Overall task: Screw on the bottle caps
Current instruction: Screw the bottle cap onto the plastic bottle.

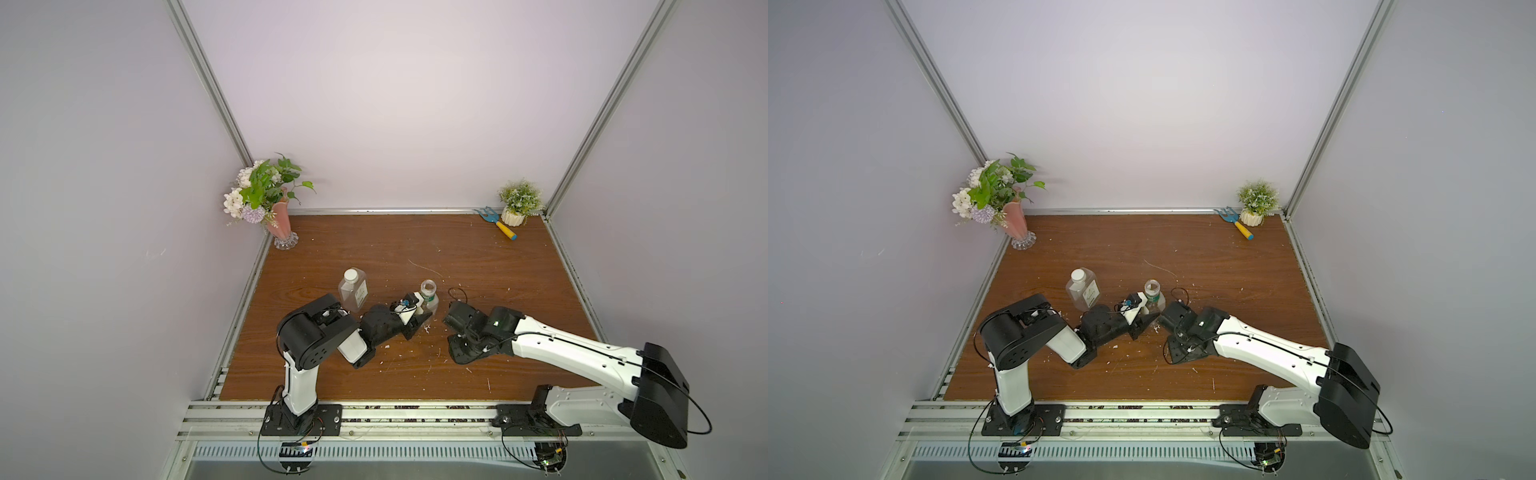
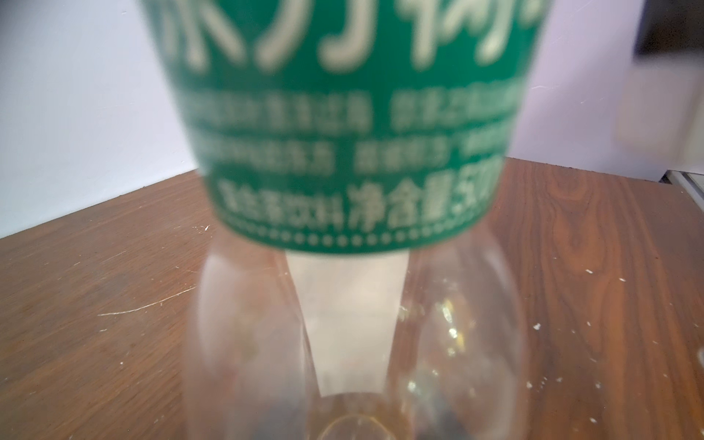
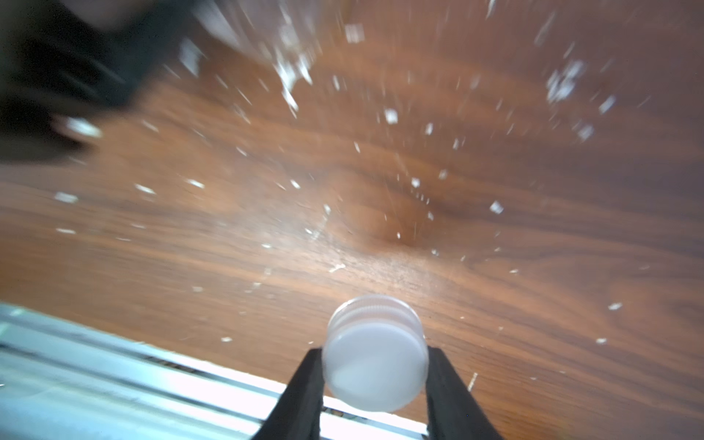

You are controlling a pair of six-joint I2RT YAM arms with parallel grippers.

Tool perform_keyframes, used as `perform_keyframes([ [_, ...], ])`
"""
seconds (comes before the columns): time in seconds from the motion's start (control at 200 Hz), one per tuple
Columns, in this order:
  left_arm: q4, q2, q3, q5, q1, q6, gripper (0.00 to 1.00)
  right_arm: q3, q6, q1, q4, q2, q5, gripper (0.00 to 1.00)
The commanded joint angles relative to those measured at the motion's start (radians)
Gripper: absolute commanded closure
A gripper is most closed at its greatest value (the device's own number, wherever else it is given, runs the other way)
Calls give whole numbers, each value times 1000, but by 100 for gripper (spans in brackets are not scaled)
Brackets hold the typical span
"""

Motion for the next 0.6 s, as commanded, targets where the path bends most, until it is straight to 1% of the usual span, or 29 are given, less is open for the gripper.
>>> perform_keyframes([
  [0.0, -71, -4, -13, 43, -21, 14, 58, 124, -86, -43, -133, -29, 27, 63],
  [0.095, -71, -2, -7, 49, -35, 16, 59, 253, -138, -76, -200, -3, 37, 63],
  [0.29, -73, 1, 1, 53, -67, 20, 59, 535, -234, -113, -313, 119, 58, 63],
  [0.435, -73, -4, 3, 55, -81, 25, 59, 676, -293, -137, -357, 203, 56, 63],
  [0.595, -73, -8, 3, 59, -88, 27, 59, 789, -341, -160, -376, 285, 47, 63],
])
